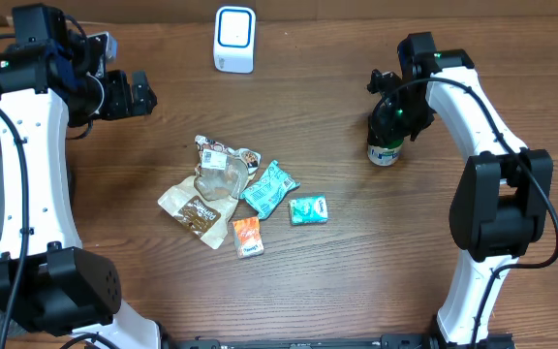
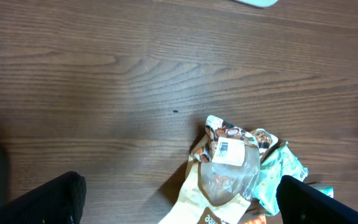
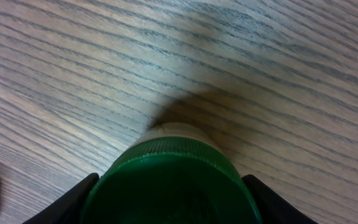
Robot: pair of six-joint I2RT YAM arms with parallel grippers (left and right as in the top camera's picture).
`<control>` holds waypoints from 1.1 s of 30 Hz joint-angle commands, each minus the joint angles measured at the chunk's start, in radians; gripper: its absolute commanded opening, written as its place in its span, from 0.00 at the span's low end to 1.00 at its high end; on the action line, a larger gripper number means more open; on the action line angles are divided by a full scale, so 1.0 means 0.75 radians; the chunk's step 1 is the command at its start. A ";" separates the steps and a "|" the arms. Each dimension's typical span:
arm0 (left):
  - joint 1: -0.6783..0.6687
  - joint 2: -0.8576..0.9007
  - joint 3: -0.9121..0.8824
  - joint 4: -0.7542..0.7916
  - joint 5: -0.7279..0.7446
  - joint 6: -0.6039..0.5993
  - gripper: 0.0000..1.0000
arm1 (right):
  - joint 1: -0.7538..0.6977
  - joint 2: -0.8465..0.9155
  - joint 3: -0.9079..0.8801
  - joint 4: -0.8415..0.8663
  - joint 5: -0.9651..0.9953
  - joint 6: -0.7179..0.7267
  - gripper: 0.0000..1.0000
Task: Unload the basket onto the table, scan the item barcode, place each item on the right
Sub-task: 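Carry the jar right, set it upright on the table, open gripper, then move the right gripper over the small teal Kleenex pack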
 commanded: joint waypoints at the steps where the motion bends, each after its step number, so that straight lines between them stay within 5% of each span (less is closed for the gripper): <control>1: -0.009 0.012 0.002 0.001 0.015 0.021 1.00 | 0.004 0.012 0.004 -0.005 0.056 0.006 0.58; 2: -0.009 0.012 0.002 0.002 0.015 0.021 1.00 | 0.004 0.012 0.004 -0.008 0.056 0.006 0.73; 3: -0.009 0.012 0.002 0.001 0.015 0.021 0.99 | 0.004 0.012 0.004 -0.015 0.056 0.006 1.00; 13: -0.009 0.012 0.002 0.001 0.015 0.021 1.00 | 0.011 0.010 0.342 -0.276 0.056 0.039 1.00; 17: -0.009 0.012 0.002 0.001 0.015 0.021 1.00 | 0.040 0.010 0.619 -0.429 0.012 0.311 1.00; 21: -0.009 0.012 0.002 0.001 0.015 0.021 1.00 | 0.057 0.010 0.806 -0.464 -0.363 0.524 1.00; 25: -0.009 0.012 0.002 0.001 0.015 0.021 1.00 | 0.089 0.021 0.788 -0.445 -0.715 0.525 0.97; 33: -0.009 0.012 0.002 0.001 0.015 0.021 1.00 | 0.266 0.025 0.520 -0.505 -0.286 0.521 0.70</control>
